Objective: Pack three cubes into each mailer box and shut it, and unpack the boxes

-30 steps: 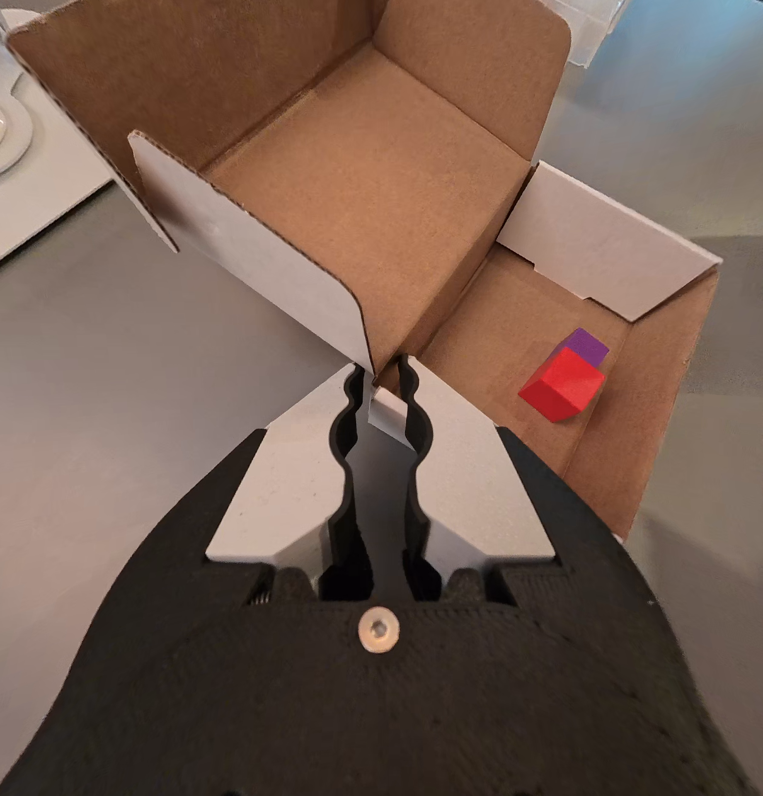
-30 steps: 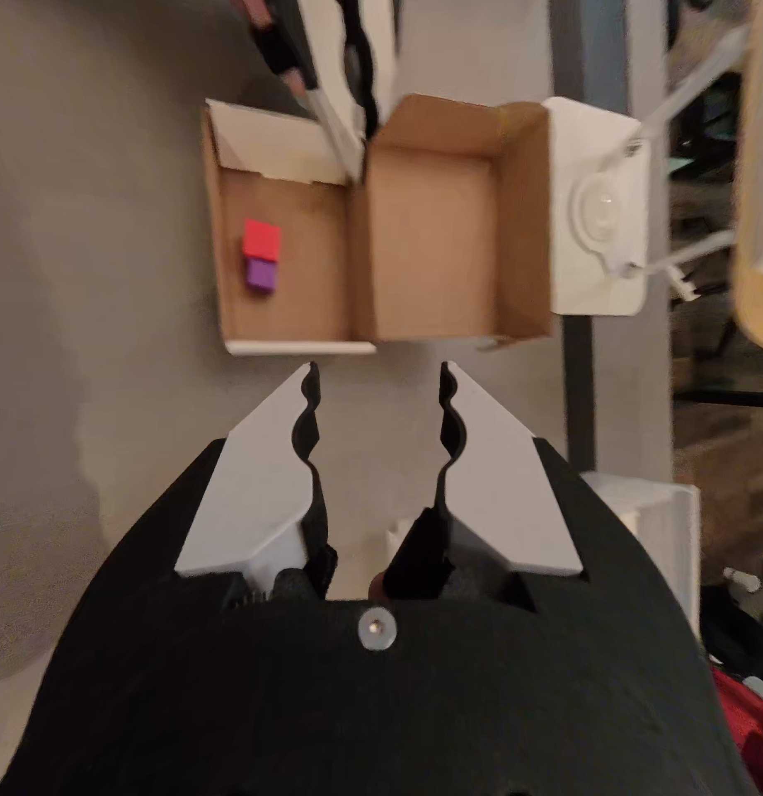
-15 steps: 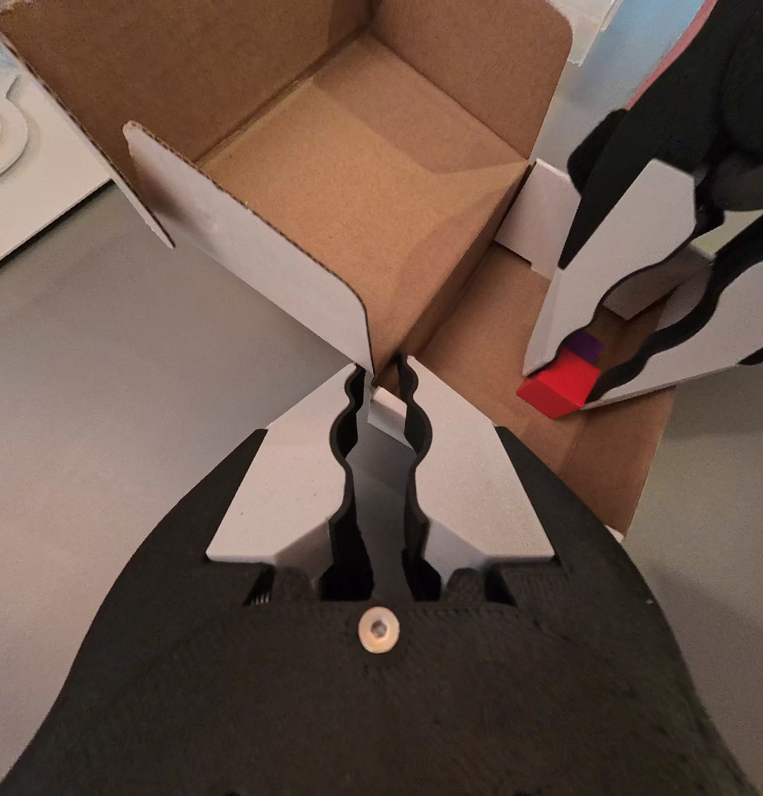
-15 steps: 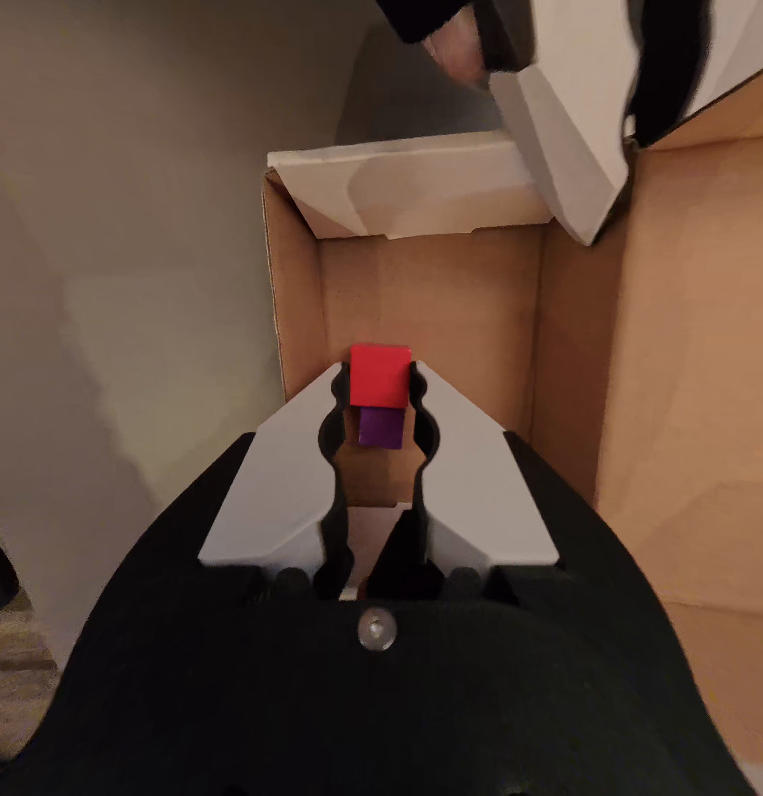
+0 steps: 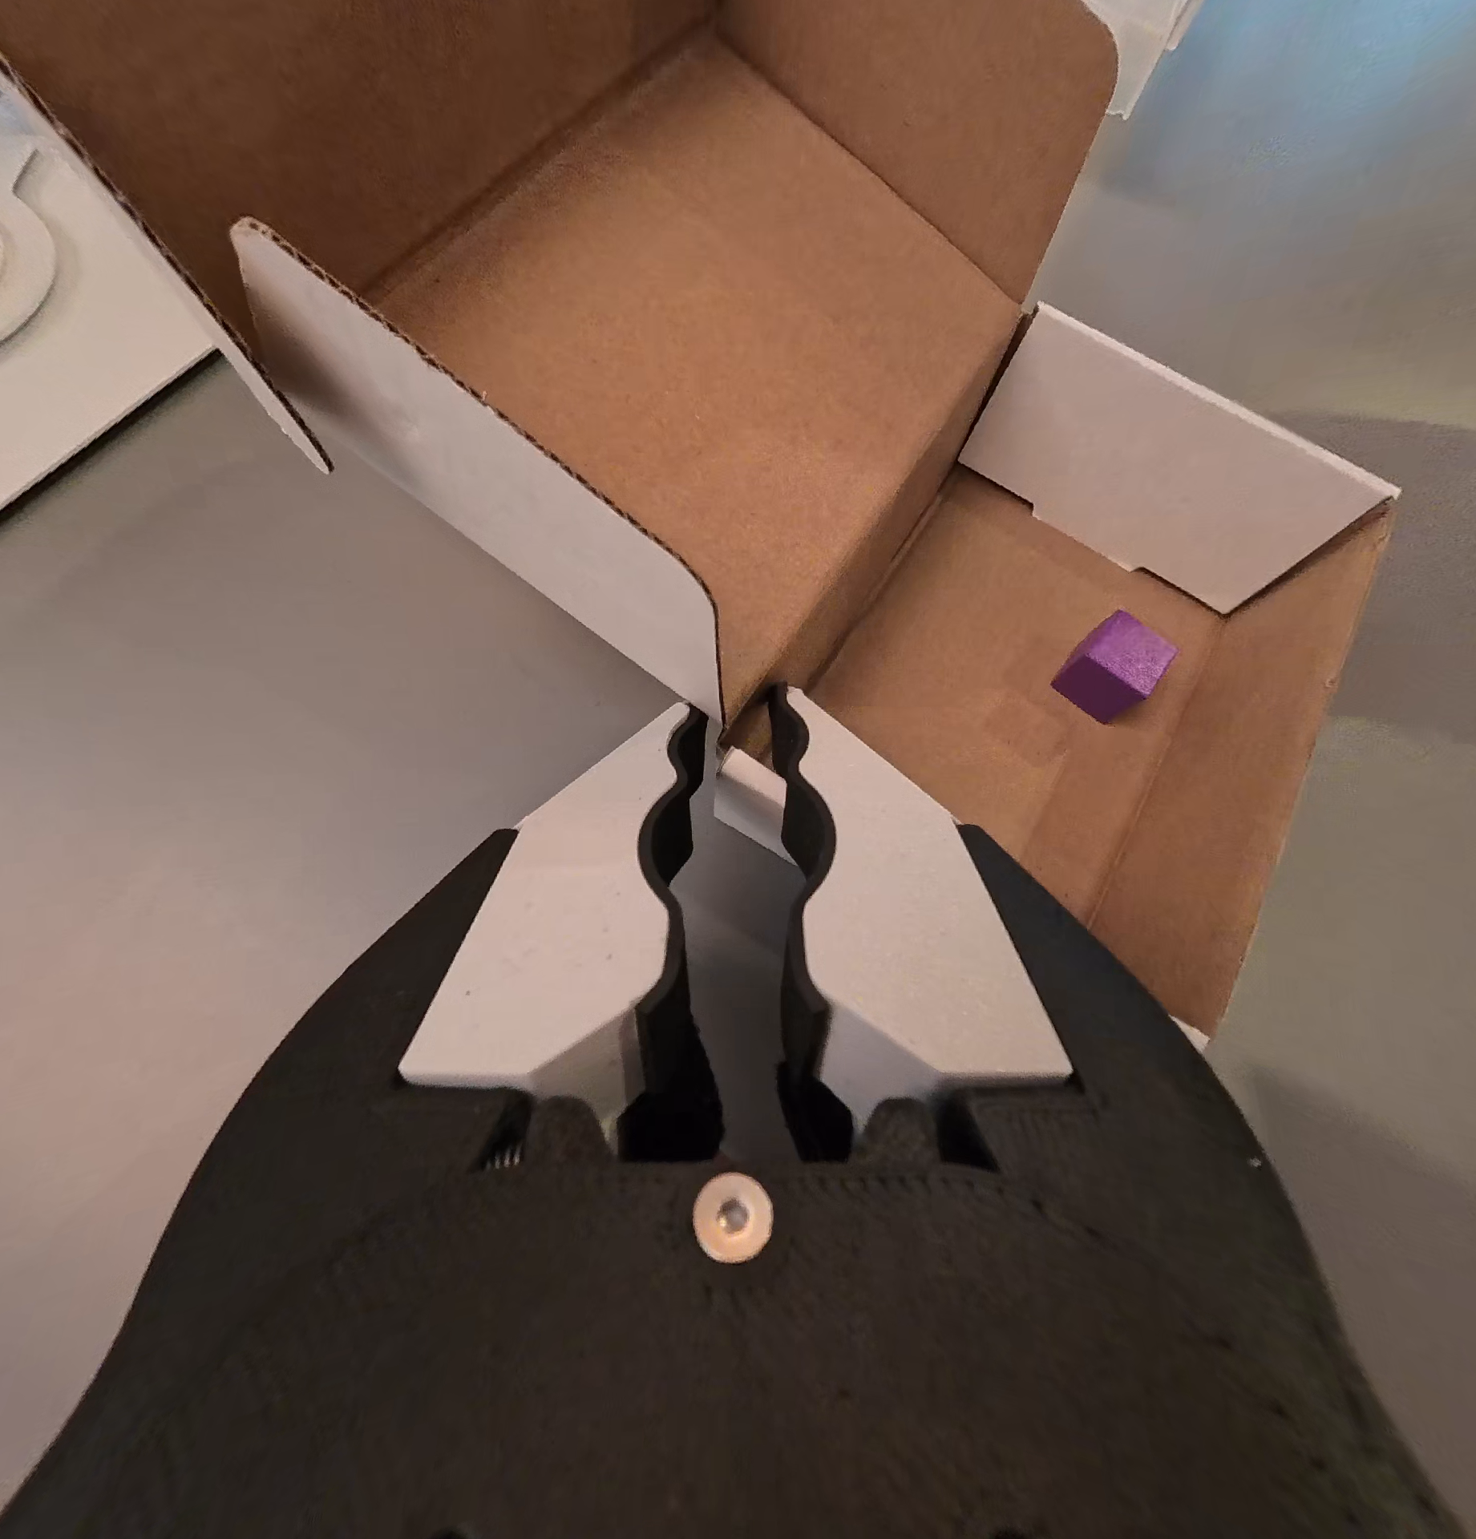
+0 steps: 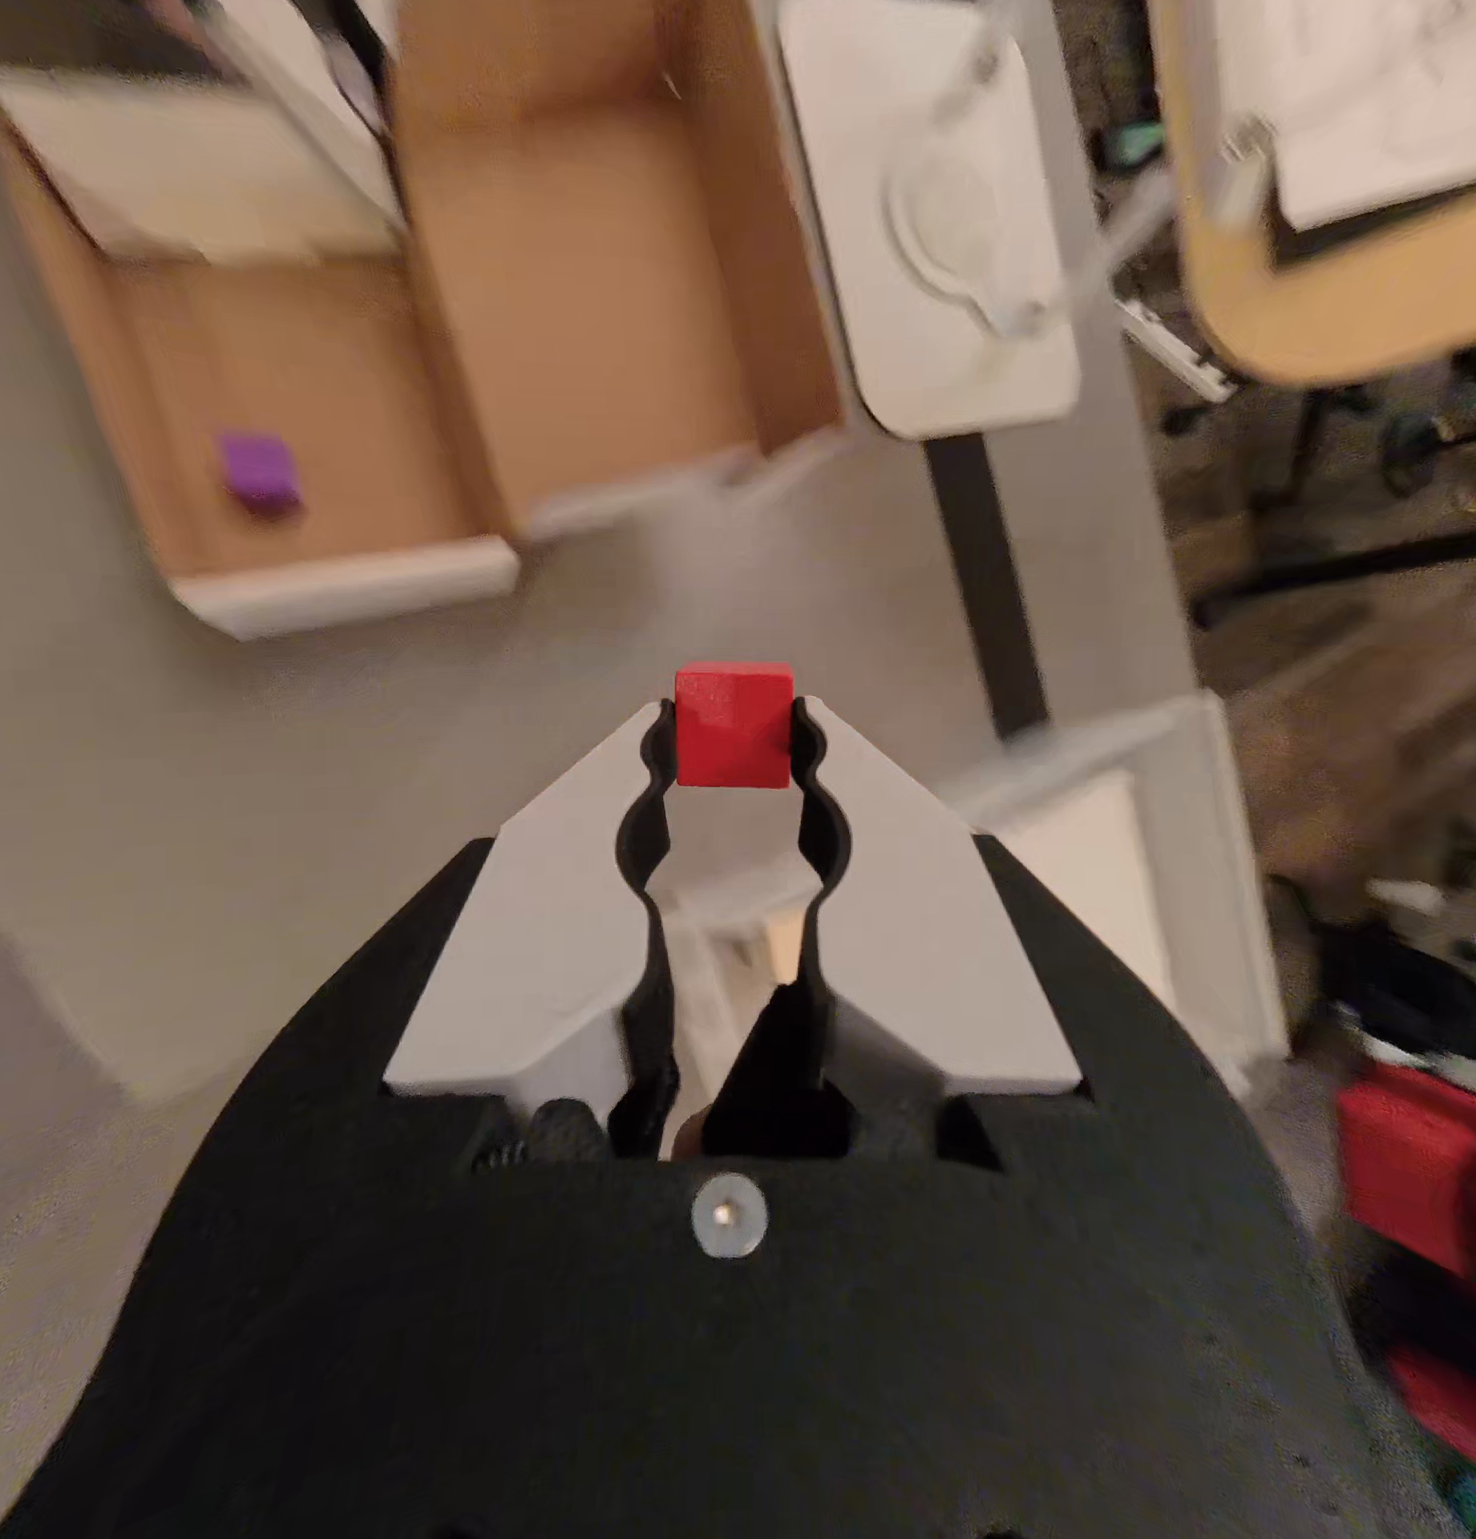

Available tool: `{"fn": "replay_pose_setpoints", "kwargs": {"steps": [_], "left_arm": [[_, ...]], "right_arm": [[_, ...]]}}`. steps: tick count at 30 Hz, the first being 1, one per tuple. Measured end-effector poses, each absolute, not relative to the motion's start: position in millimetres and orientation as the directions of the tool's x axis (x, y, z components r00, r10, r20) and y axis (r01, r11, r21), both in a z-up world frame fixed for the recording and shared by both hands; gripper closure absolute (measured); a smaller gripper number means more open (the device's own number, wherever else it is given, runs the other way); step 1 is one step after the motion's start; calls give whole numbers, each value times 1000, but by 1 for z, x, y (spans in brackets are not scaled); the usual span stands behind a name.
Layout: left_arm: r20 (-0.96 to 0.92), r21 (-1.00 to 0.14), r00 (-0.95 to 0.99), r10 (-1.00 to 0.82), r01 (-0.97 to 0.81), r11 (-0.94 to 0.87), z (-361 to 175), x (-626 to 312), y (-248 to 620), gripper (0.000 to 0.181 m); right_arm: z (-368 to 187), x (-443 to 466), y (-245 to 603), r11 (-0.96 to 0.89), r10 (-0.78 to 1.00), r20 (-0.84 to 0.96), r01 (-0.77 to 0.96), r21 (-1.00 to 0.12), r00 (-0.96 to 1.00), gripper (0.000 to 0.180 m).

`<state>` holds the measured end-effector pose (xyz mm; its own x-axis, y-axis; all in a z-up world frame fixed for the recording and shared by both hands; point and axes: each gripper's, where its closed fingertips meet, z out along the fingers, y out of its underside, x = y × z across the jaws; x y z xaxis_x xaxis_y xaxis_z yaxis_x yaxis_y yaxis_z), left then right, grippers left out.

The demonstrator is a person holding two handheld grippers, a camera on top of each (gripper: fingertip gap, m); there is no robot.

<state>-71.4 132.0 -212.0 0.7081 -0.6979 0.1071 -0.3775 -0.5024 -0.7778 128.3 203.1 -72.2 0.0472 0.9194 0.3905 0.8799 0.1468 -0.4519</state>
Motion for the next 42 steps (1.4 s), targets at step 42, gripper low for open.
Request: {"fn": "replay_pose_setpoints", "kwargs": {"steps": [42], "left_arm": [[108, -782, 704, -702, -376, -498, -212, -69, 131, 168]], "right_arm": [[-195, 19, 72, 242, 970, 56, 922, -301, -237, 144]]}}
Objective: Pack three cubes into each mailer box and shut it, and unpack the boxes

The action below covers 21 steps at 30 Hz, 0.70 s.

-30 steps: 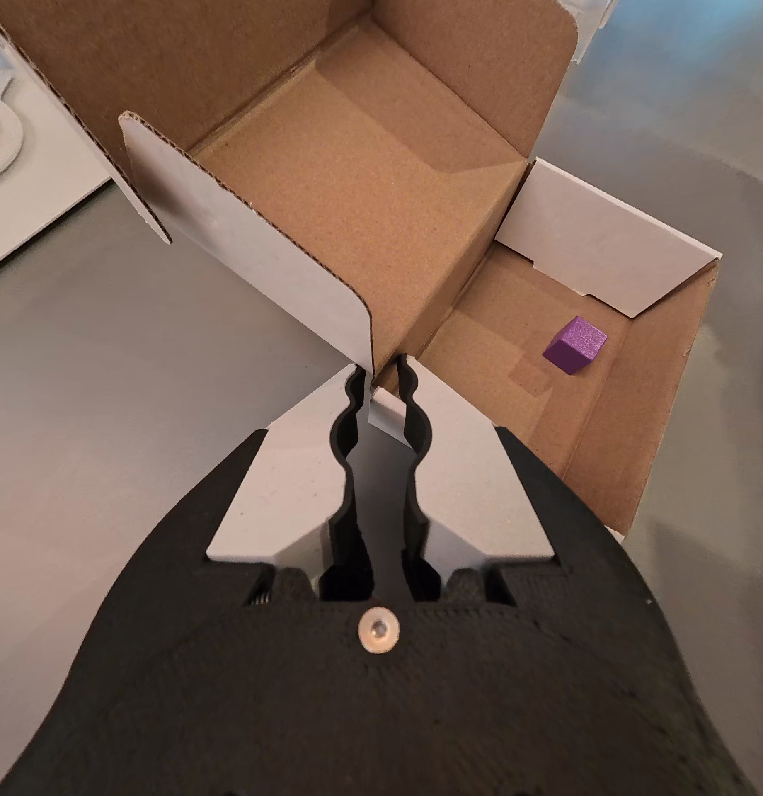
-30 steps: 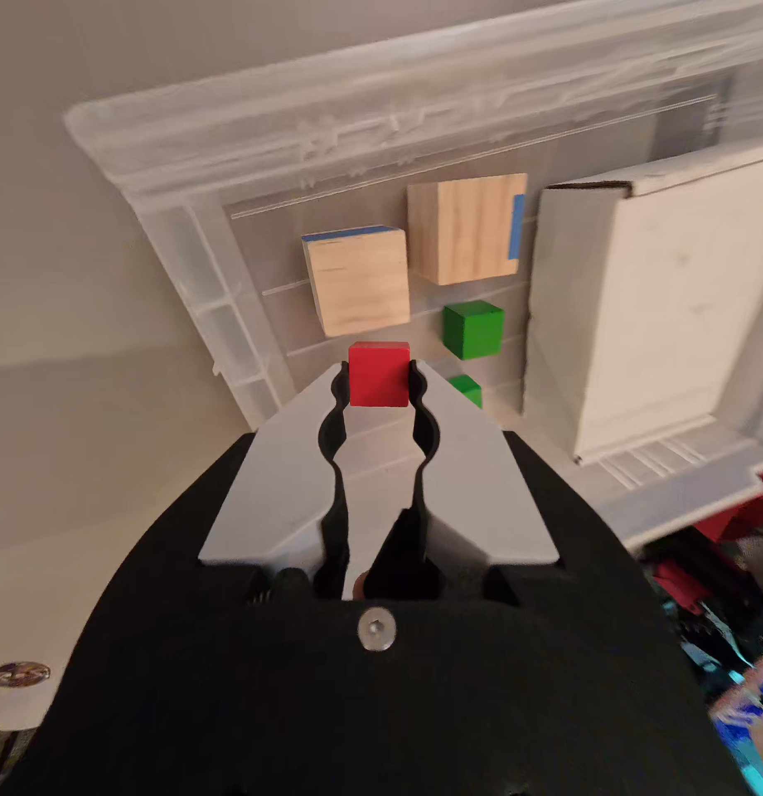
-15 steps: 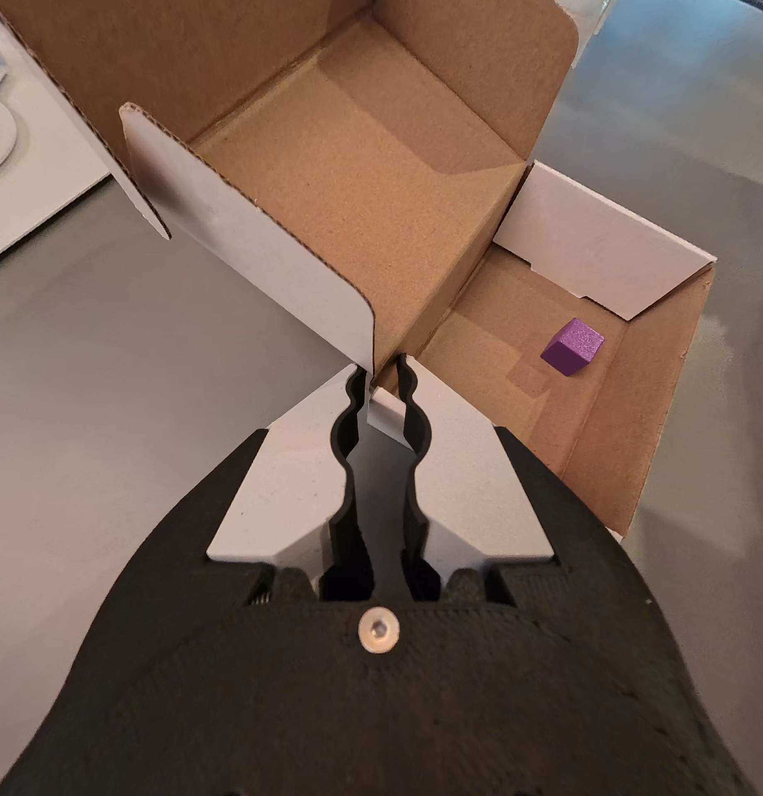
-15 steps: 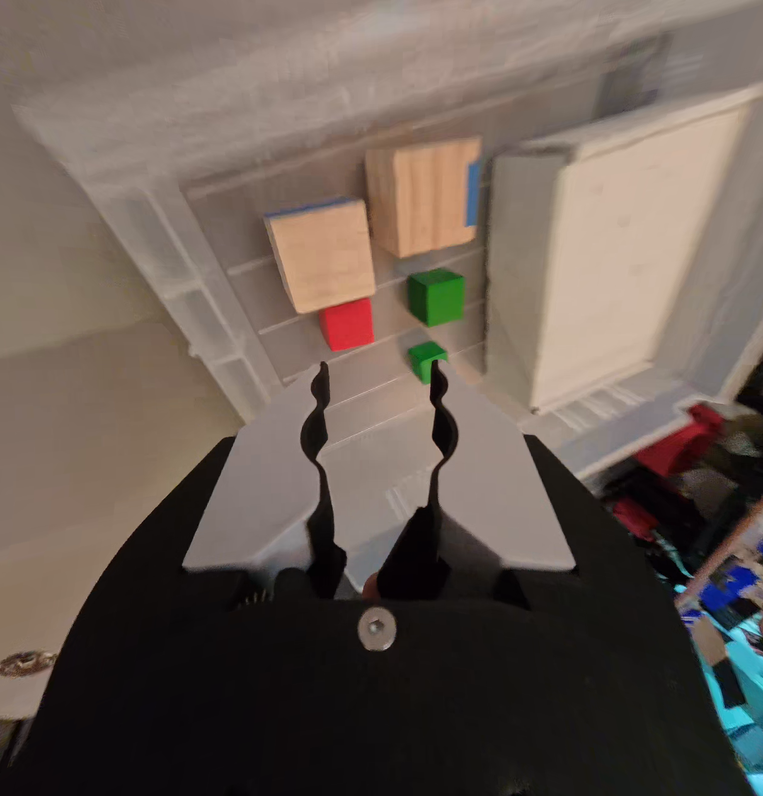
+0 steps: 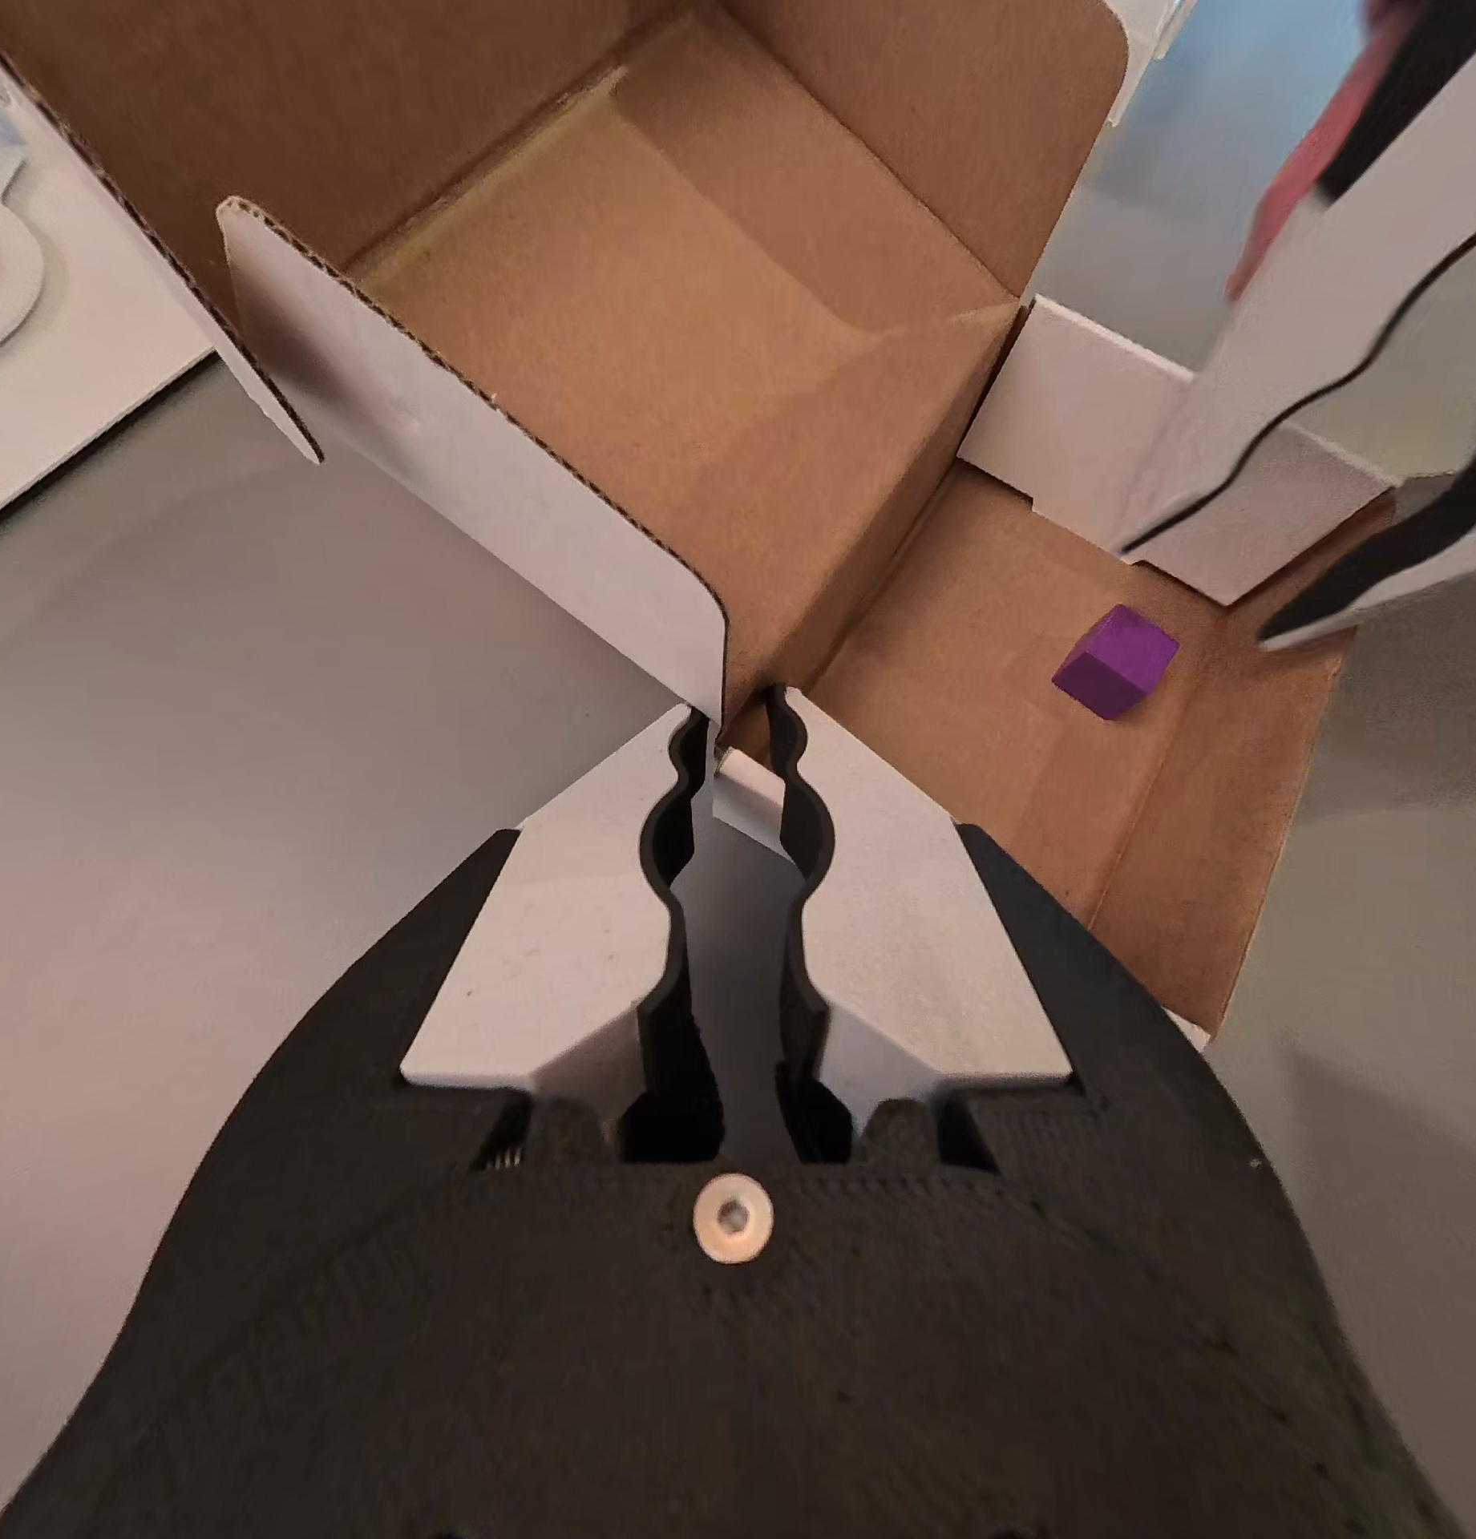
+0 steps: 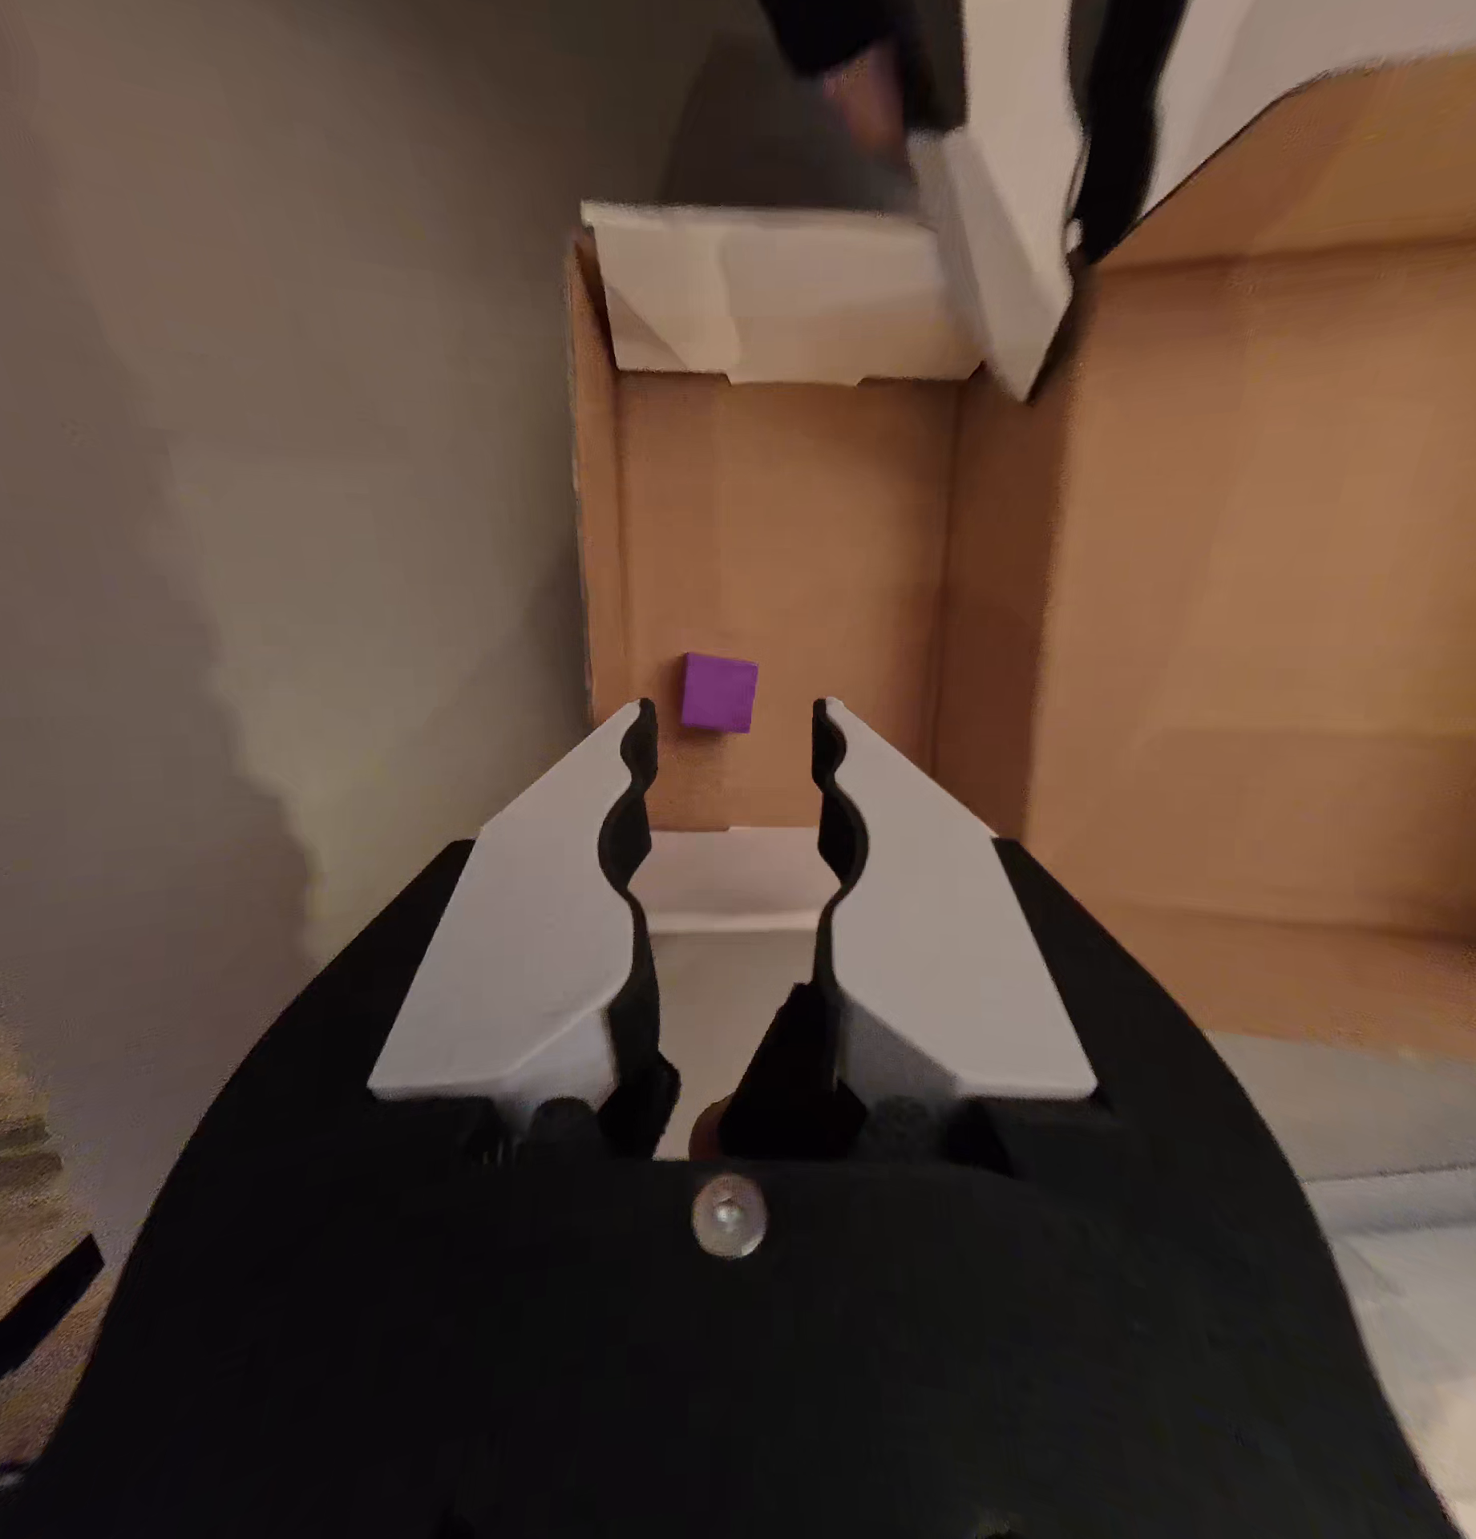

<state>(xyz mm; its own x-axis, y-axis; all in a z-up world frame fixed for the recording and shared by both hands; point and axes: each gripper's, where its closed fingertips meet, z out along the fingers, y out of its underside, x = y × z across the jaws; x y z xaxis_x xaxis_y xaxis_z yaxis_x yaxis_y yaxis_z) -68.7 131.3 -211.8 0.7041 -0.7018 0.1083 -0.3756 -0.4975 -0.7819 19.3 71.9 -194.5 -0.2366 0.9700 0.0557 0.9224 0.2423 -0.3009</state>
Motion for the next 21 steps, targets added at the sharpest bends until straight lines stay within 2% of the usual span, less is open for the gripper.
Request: {"fn": "replay_pose_setpoints", "kwargs": {"steps": [5, 7, 10, 18, 21], "left_arm": [[120, -786, 699, -705, -366, -497, -211, -67, 131, 168], [114, -787, 699, -706, -370, -494, -211, -67, 131, 168], [112, -786, 700, -705, -372, -494, -211, -67, 131, 168], [114, -786, 698, -707, -372, -493, -212, -67, 131, 168], [115, -786, 697, -707, -371, -494, -212, -67, 131, 168]], "right_arm": [[-229, 20, 71, 221, 974, -9, 951, -218, -228, 146], [-232, 16, 66, 232, 970, -24, 945, -231, -244, 160], [-229, 15, 71, 241, 969, 10, 939, -244, -246, 161], [-156, 45, 122, 199, 975, 180, 882, -427, -132, 161], [-105, 90, 162, 186, 947, 319, 880, -437, -42, 161]]}}
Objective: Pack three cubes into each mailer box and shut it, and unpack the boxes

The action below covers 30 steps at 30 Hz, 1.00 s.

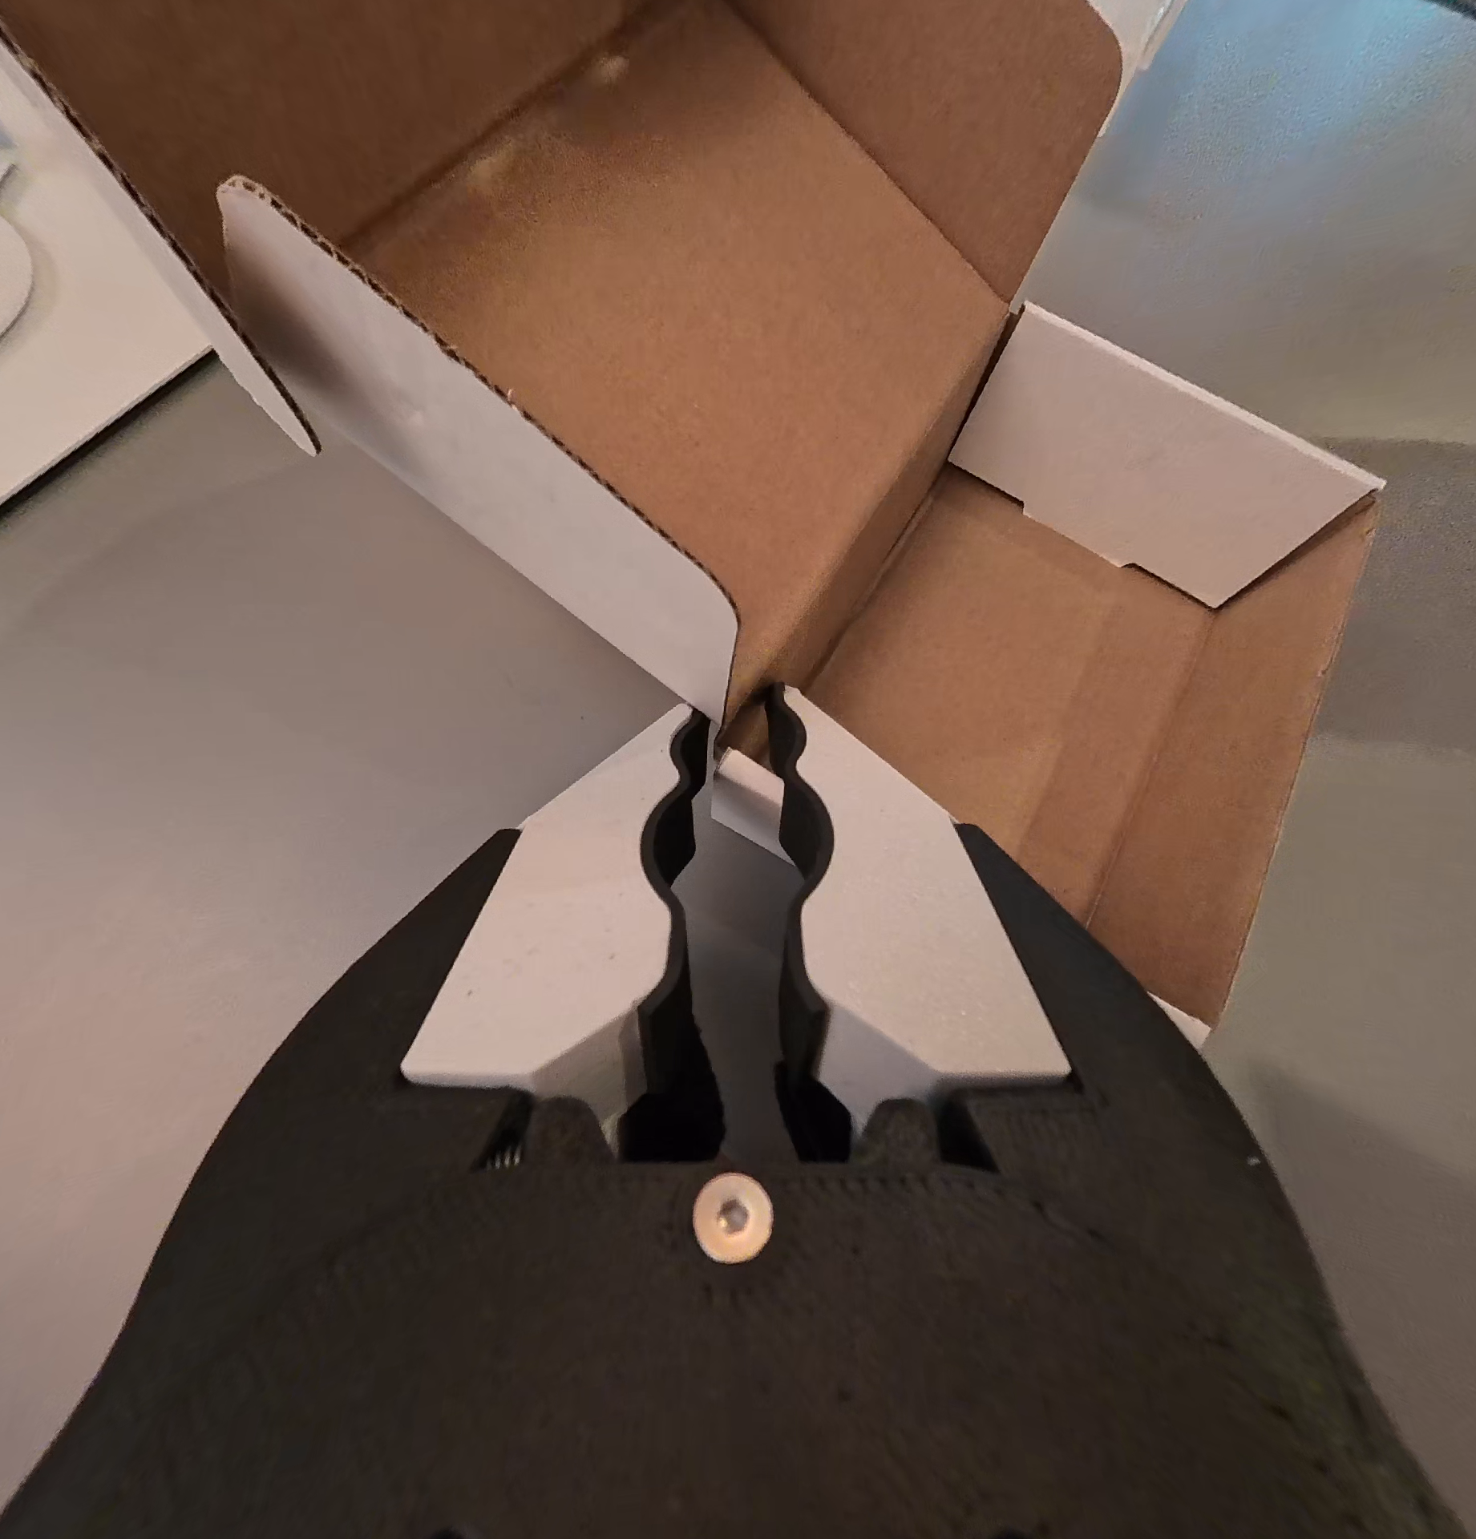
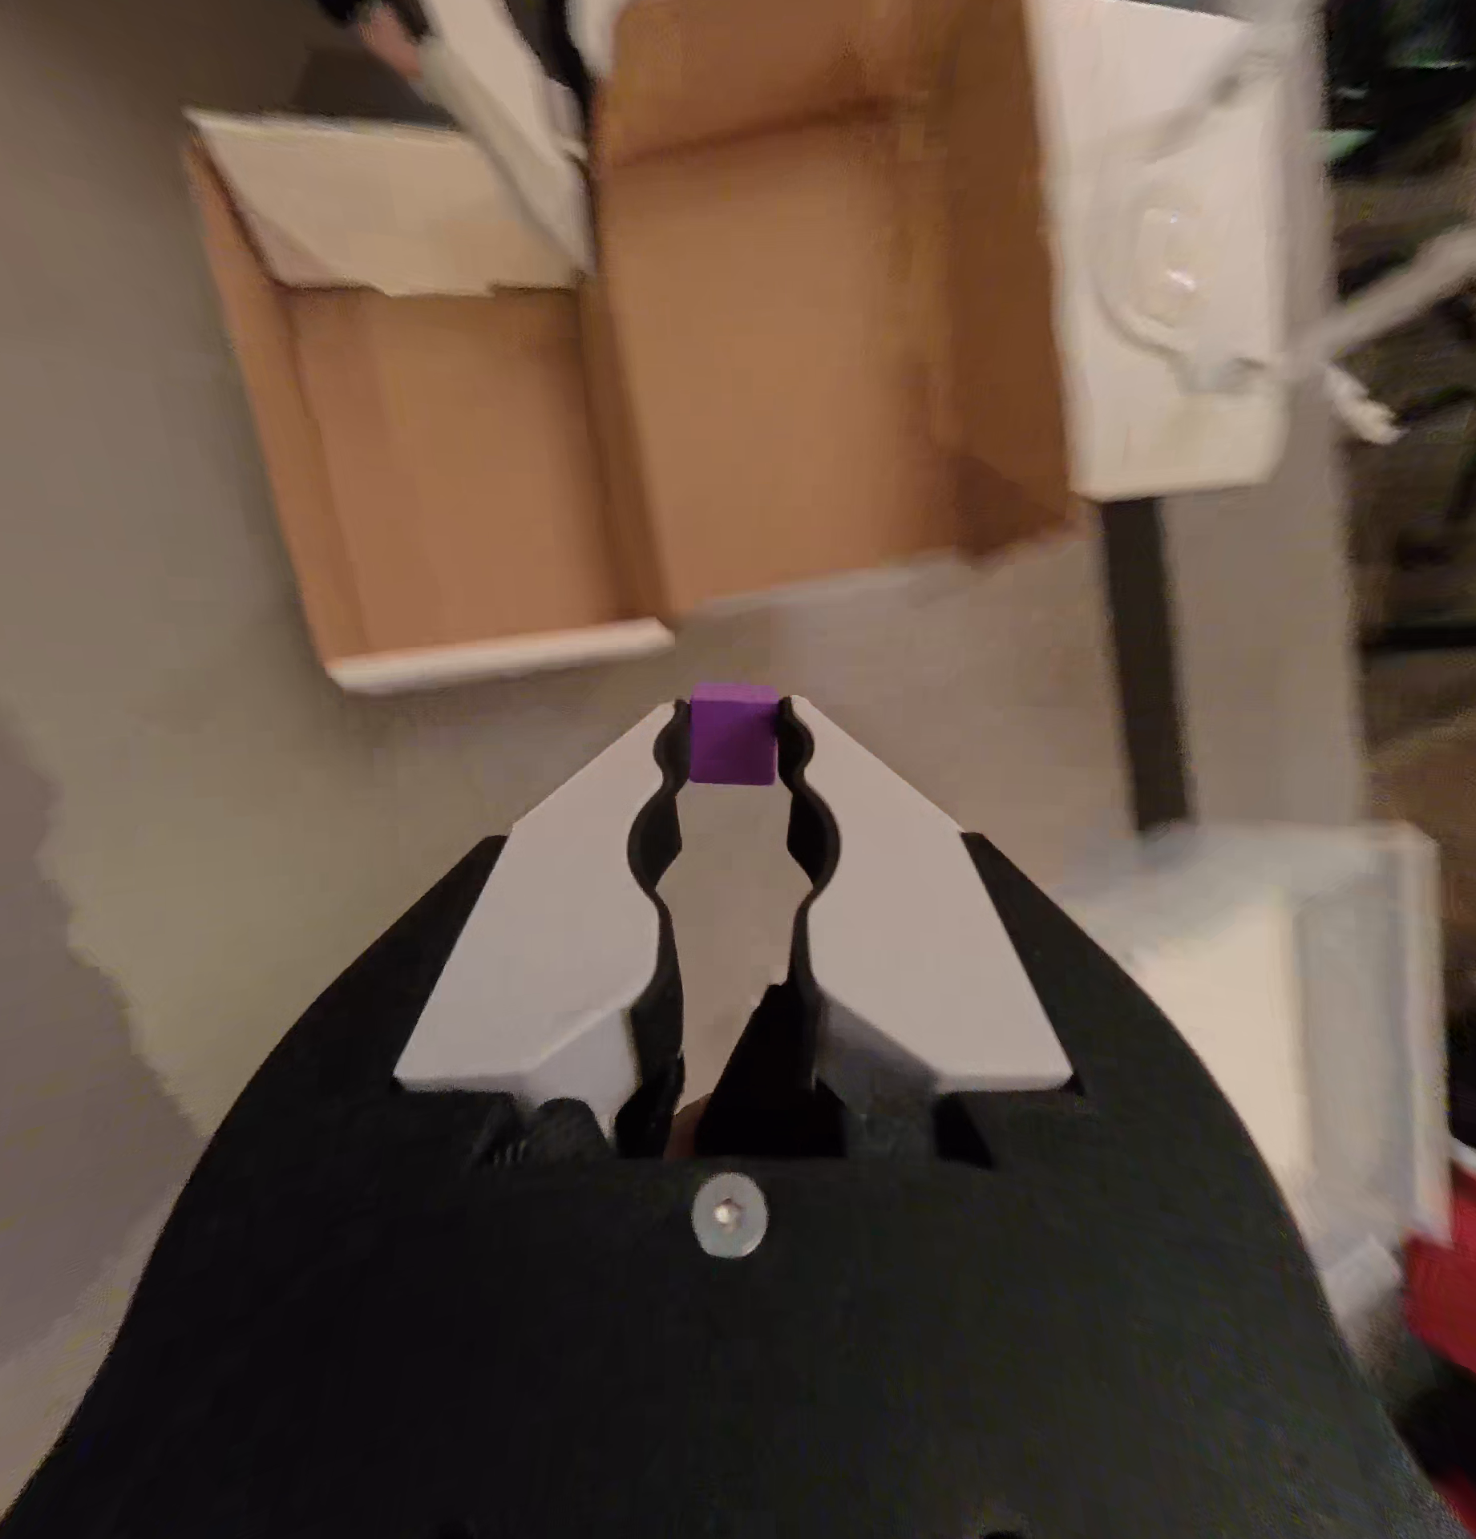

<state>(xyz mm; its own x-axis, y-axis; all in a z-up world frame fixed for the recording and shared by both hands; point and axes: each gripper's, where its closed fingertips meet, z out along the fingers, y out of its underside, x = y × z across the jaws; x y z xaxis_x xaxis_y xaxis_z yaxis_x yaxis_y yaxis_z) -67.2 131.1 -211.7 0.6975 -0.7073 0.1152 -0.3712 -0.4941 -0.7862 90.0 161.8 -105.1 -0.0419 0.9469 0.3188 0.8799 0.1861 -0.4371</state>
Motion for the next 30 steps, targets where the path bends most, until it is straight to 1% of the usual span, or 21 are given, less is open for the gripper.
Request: {"fn": "replay_pose_setpoints", "kwargs": {"steps": [2, 5, 7, 11, 13, 18, 20, 23, 25, 26, 29, 30], "left_arm": [[118, -787, 696, -708, -370, -494, -212, -67, 131, 168], [123, -787, 694, -710, -368, -496, -212, -66, 131, 168], [123, -788, 693, -711, -367, -495, -212, -65, 131, 168], [119, -787, 694, -710, -370, -494, -212, -65, 132, 168], [120, -787, 693, -711, -370, -493, -212, -65, 132, 168], [125, -789, 691, -712, -366, -494, -212, -64, 132, 168], [126, -789, 690, -712, -365, -494, -212, -64, 132, 168], [127, -789, 690, -712, -365, -494, -212, -64, 132, 168], [130, -789, 690, -712, -364, -496, -212, -64, 131, 168], [126, -788, 691, -711, -367, -495, -212, -64, 131, 168], [122, -789, 693, -711, -367, -493, -211, -63, 132, 167], [125, -789, 693, -710, -365, -494, -211, -63, 132, 167]], "right_arm": [[-80, 134, 192, 194, 905, 424, 910, -367, -22, 161], [-77, 209, 241, 140, 857, 515, 976, -168, -34, 161], [-97, 247, 264, 76, 869, 493, 994, -73, -30, 161], [-153, 292, 289, 15, 910, 415, 999, 29, -25, 161], [-178, 304, 296, 12, 919, 393, 997, 71, -39, 161], [-219, 317, 311, -7, 940, 339, 994, 108, -30, 161], [-227, 314, 311, -8, 950, 313, 996, 91, -21, 161], [-229, 316, 312, -27, 956, 292, 995, 100, -3, 158], [-226, 318, 310, -49, 961, 277, 994, 98, 20, 141], [-223, 319, 309, -60, 960, 278, 993, 100, 31, 136], [-197, 314, 305, -76, 939, 342, 994, 78, 45, 136], [-183, 304, 300, -69, 924, 379, 997, 43, 48, 136]]}}
